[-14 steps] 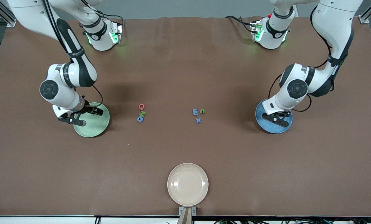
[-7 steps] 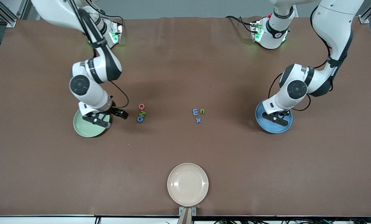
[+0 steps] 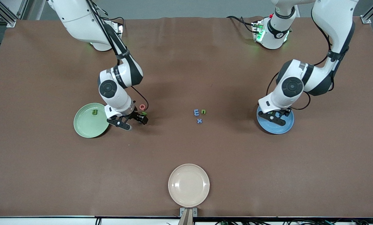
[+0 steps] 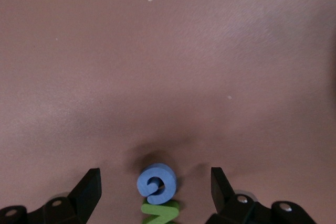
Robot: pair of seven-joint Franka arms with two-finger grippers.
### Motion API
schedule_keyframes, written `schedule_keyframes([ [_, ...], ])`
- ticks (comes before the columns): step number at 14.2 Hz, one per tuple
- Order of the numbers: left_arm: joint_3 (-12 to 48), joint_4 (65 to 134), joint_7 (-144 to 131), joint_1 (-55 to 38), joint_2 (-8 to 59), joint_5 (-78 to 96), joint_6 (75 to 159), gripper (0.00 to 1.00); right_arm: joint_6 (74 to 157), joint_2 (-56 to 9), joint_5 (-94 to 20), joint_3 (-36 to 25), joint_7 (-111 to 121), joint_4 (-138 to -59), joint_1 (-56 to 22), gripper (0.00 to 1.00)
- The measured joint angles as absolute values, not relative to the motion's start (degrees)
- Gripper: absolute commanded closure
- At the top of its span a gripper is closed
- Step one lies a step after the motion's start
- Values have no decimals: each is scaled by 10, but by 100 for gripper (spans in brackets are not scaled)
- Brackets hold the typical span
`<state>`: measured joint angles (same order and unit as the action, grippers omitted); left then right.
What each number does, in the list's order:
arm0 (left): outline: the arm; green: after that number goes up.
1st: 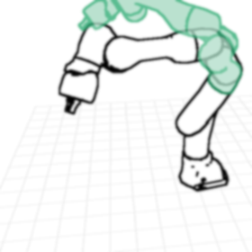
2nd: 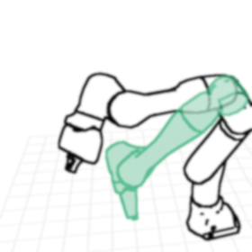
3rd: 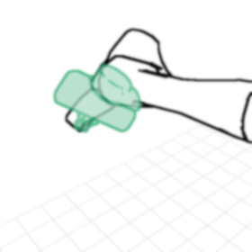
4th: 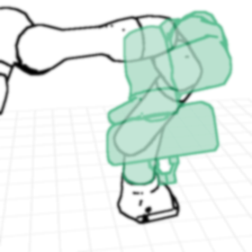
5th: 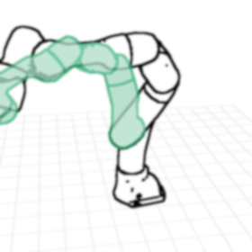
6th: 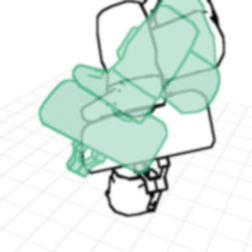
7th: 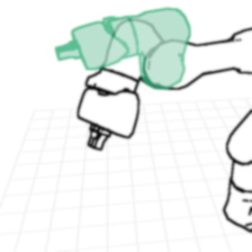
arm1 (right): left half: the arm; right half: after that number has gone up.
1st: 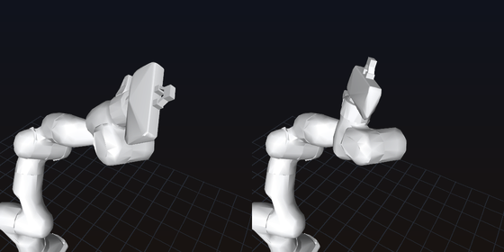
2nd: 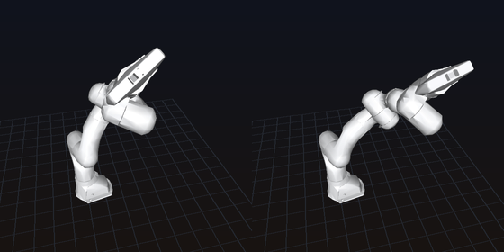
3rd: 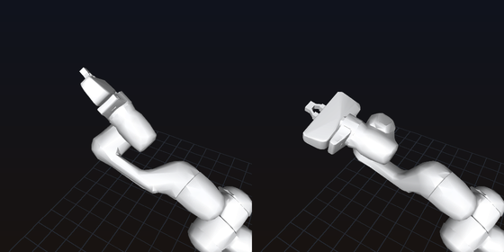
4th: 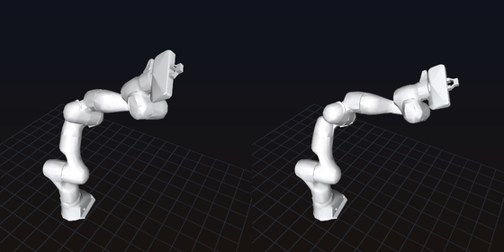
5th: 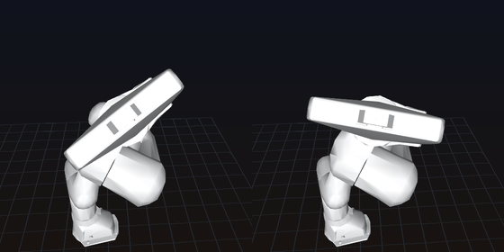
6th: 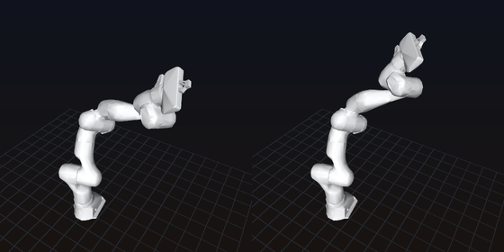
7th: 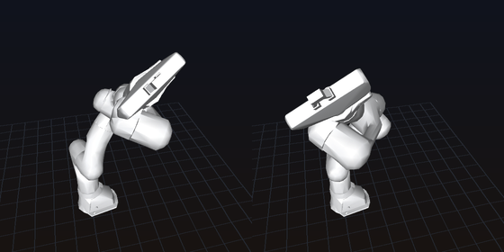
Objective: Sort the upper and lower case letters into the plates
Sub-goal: 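Grasp blue O with the right gripper while the left gripper returns to letters, then drop O on the green plate, grasp green Z while the left gripper grasps u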
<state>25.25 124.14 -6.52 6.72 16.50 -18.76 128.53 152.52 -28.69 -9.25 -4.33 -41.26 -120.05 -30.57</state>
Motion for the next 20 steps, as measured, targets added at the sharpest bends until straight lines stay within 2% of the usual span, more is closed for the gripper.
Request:
schedule_keyframes([
  [4, 343, 1199, -242, 57, 184, -177, 1264, 0, 1525, -302, -93, -44, -420, -1183, -312, 57],
  [6, 377, 1179, -328, 47, 222, -177, 1283, 0, 1523, -302, -93, -45, -420, -1183, -312, 63],
  [9, 382, 1150, -431, -4, 283, -177, 1328, 0, 1522, -303, -93, -45, -420, -1183, -313, 75],
  [11, 381, 1132, -479, -36, 317, -181, 1337, 0, 1522, -303, -93, -45, -420, -1182, -314, 96],
  [16, 373, 1069, -550, -66, 395, -232, 1341, 0, 1515, -303, -93, -46, -420, -1179, -315, 100],
  [20, 328, 1040, -557, -112, 420, -237, 1361, 8, 1418, -298, -92, -61, -378, -1143, -295, 100],
])
